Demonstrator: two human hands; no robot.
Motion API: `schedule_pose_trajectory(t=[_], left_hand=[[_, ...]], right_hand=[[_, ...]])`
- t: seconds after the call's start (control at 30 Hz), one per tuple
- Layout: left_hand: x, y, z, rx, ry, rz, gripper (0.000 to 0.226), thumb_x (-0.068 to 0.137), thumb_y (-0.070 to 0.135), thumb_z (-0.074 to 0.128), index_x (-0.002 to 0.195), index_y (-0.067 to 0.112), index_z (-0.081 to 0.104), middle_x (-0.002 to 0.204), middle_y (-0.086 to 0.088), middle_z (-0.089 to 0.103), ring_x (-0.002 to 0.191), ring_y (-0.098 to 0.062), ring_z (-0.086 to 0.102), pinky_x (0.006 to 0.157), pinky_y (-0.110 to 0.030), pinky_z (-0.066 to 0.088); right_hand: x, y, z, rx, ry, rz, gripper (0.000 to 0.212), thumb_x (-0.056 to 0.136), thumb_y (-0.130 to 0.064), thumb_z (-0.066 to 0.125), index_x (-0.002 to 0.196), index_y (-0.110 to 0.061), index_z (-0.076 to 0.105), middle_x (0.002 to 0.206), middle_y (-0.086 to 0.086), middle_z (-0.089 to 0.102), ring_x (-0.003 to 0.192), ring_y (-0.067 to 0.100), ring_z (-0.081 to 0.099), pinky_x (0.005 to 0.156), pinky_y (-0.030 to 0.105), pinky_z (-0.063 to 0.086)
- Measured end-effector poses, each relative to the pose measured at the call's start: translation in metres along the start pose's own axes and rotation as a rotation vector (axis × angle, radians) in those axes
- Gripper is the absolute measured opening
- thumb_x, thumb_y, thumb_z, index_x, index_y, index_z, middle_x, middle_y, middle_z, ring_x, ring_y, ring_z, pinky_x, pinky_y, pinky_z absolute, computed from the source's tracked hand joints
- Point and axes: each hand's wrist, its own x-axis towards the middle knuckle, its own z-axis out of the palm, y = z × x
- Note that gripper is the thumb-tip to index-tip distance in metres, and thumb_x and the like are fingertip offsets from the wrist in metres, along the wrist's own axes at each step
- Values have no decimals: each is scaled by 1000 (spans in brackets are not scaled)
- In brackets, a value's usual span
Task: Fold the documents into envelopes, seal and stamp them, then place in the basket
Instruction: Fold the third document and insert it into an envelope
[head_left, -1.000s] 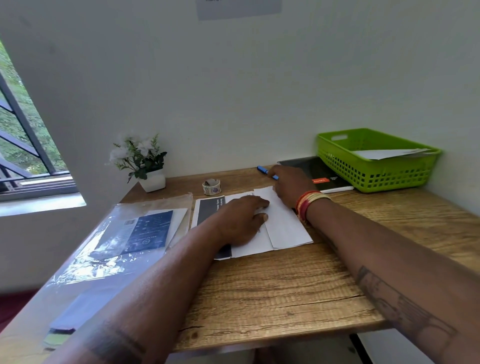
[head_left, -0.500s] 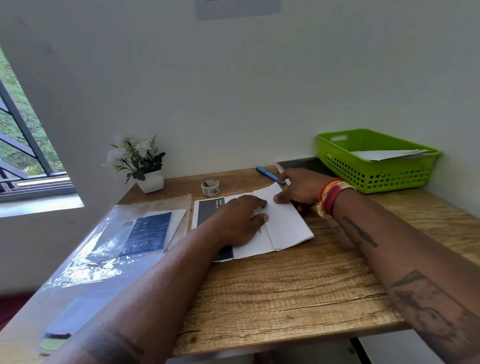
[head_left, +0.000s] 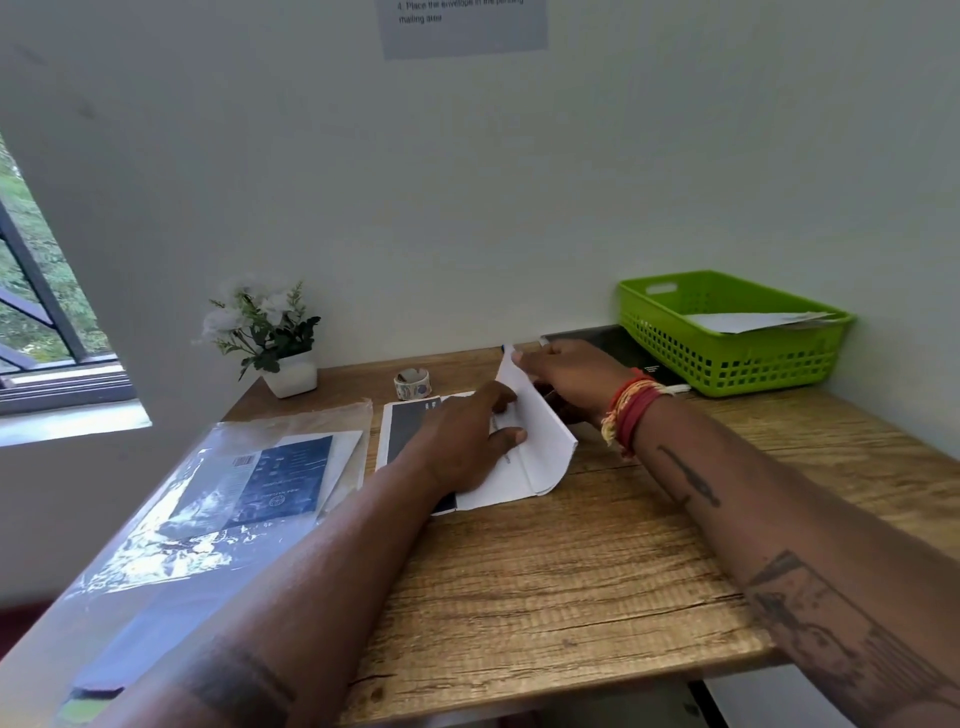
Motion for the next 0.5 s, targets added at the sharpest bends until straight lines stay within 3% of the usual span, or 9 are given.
schedule_pose_trajectory(t=[0.07, 0.17, 0.23, 0.33, 0.47, 0.5], left_hand=[[0, -1, 0, -57, 9, -29, 55, 97, 41, 63, 145, 32, 38, 143, 8, 59, 130, -20, 55, 106, -40, 45], [0, -2, -1, -121, 29, -71, 57, 98, 36, 62, 148, 32, 36, 139, 9, 62, 130, -22, 55, 104, -37, 43], [0, -3, -3, -168, 39, -99, 52, 99, 30, 61, 146, 29, 39, 136, 8, 64, 127, -20, 57, 95, -30, 43], [0, -4, -8, -264, 87, -158, 42, 101, 22, 57, 142, 27, 48, 128, 5, 68, 118, -15, 61, 84, -23, 41], [0, -8, -11, -417, 118, -239, 32, 102, 30, 53, 134, 31, 56, 116, 8, 70, 99, -9, 66, 76, -24, 51], [0, -8, -12, -467, 123, -254, 33, 102, 34, 50, 134, 33, 57, 118, 8, 69, 100, -9, 66, 80, -27, 53]], right_hand=[[-3, -2, 5, 77, -19, 4, 38, 98, -41, 57, 104, -5, 69, 78, 12, 70, 57, 21, 65, 53, 28, 53], [-4, 0, 8, -78, -66, -30, 22, 101, -27, 57, 106, -8, 68, 79, 8, 72, 47, 11, 63, 44, 20, 48], [-2, 3, 9, -195, -127, -59, 15, 98, -20, 62, 106, -10, 69, 87, 12, 76, 49, 10, 64, 47, 22, 52], [1, 8, 9, -333, -159, -95, 10, 92, -21, 69, 101, -17, 74, 83, 5, 76, 54, 10, 64, 53, 23, 52], [1, 4, 14, -485, -163, -167, 14, 91, -29, 72, 103, -23, 75, 90, -9, 72, 69, 5, 62, 62, 21, 49], [0, 3, 15, -537, -160, -188, 16, 91, -31, 72, 105, -24, 75, 96, -11, 69, 76, 3, 60, 68, 19, 46]])
